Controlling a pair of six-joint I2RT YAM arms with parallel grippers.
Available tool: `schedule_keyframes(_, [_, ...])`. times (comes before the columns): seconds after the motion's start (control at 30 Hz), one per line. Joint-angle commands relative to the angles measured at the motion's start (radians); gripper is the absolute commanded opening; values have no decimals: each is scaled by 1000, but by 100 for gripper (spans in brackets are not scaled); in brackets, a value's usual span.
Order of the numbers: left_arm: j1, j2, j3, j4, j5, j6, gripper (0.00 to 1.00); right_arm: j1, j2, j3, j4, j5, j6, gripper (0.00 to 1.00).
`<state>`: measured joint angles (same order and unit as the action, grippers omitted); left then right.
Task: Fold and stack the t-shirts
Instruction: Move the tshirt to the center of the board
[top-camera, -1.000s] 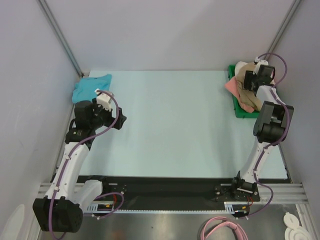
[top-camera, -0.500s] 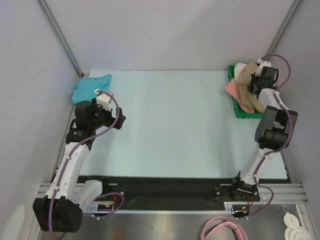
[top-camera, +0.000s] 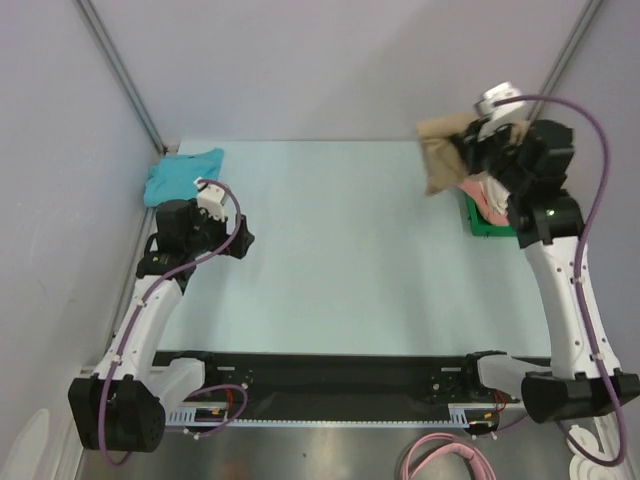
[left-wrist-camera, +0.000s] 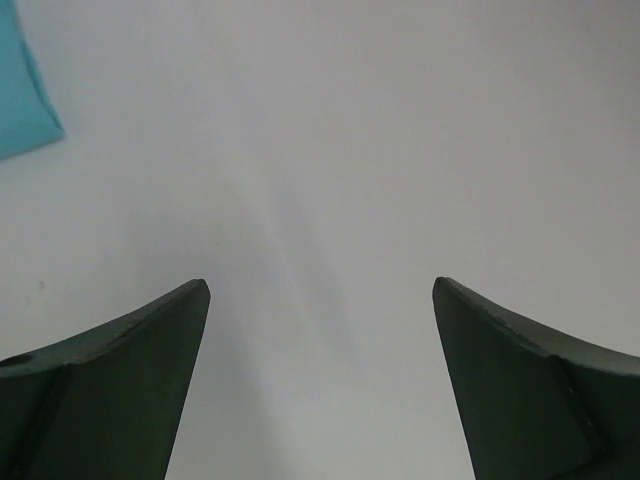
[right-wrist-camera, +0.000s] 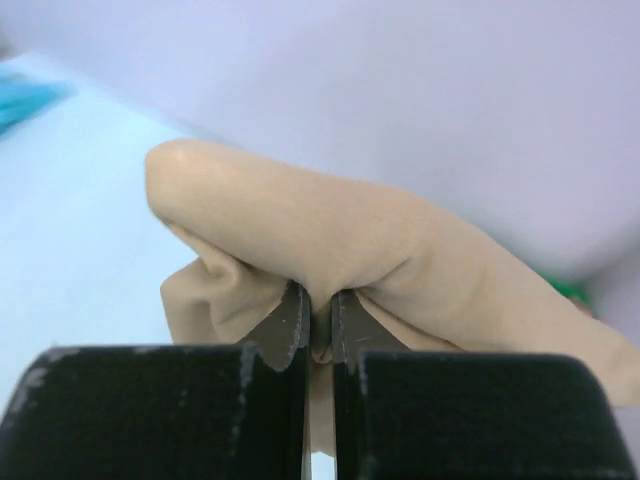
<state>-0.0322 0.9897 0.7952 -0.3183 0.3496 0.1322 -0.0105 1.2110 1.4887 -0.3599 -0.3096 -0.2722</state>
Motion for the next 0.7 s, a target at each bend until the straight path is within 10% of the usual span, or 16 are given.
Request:
schedule_keyframes(0.0, [0,3,56,-79,132,70,100,277,-34,4,-172,-79,-137,0])
schedule_keyframes(0.17, [0,-74,1,-41,192,93,100,270,13,24,-137,-137,-19,2])
schedule_keyframes(0.23, [0,-98,-14,-13,167,93,100,267,65,-34,-91,-71,-13,44])
schedule_keyframes(0.3, [0,-105,-22,-2,154,95,100,267,157,-57,-77,-10,-13,58])
schedule_keyframes(0.5, [0,-106,-21,-25,144,115,100,259,203,-234,-10,79,-57,66])
schedule_keyframes(0.67, [0,-173,-40,46,-22,106,100,555,139,-407,1,122,-283,63])
